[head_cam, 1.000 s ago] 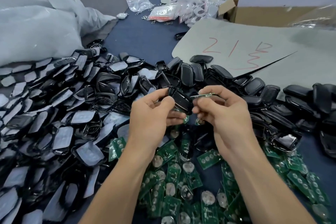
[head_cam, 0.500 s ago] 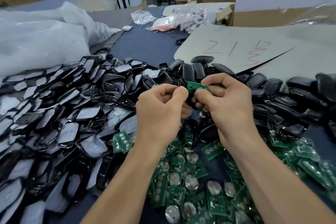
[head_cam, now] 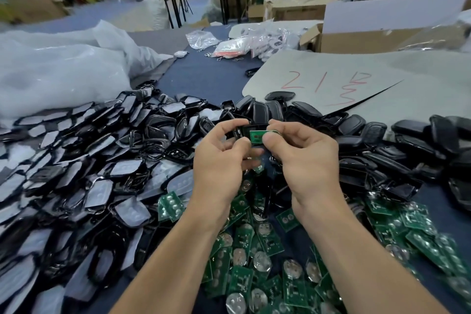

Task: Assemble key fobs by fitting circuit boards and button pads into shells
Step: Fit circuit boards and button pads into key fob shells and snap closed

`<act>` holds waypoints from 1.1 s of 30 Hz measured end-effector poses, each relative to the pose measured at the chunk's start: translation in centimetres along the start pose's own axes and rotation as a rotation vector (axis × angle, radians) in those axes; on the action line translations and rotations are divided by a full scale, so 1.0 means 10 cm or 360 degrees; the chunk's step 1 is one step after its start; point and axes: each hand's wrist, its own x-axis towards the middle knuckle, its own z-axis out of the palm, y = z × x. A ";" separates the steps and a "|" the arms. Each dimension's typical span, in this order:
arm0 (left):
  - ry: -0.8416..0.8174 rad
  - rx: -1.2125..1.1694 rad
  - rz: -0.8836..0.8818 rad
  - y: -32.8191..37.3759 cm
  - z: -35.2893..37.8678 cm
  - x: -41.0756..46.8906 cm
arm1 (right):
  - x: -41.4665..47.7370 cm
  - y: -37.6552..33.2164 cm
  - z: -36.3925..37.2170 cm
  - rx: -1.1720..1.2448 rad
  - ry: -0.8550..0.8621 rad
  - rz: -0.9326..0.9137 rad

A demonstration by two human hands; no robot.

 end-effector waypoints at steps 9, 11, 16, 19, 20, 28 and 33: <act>-0.0134 -0.0092 -0.0040 0.04 -0.06 0.02 | 0.02 -0.01 -0.01 -0.0003 0.0014 0.0008; -0.0131 -0.0022 -0.0022 0.03 -0.05 0.01 | 0.03 -0.01 -0.01 0.0000 0.0031 0.0005; -0.0133 -0.0024 0.0029 0.00 -0.04 0.00 | 0.03 0.02 -0.02 -0.0112 0.0062 -0.0076; -0.0132 -0.0019 0.0050 -0.02 -0.04 -0.01 | 0.02 0.03 -0.02 -0.0127 0.0056 -0.0077; -0.0131 -0.0013 0.0053 -0.02 -0.04 -0.02 | 0.01 0.02 -0.02 -0.0123 0.0043 -0.0063; -0.0115 0.0025 0.0058 -0.03 -0.05 -0.01 | 0.01 0.00 -0.02 -0.0085 -0.0020 0.0002; -0.0092 0.0052 0.0092 -0.02 -0.05 -0.04 | 0.01 0.04 -0.02 -0.0224 -0.0009 -0.0092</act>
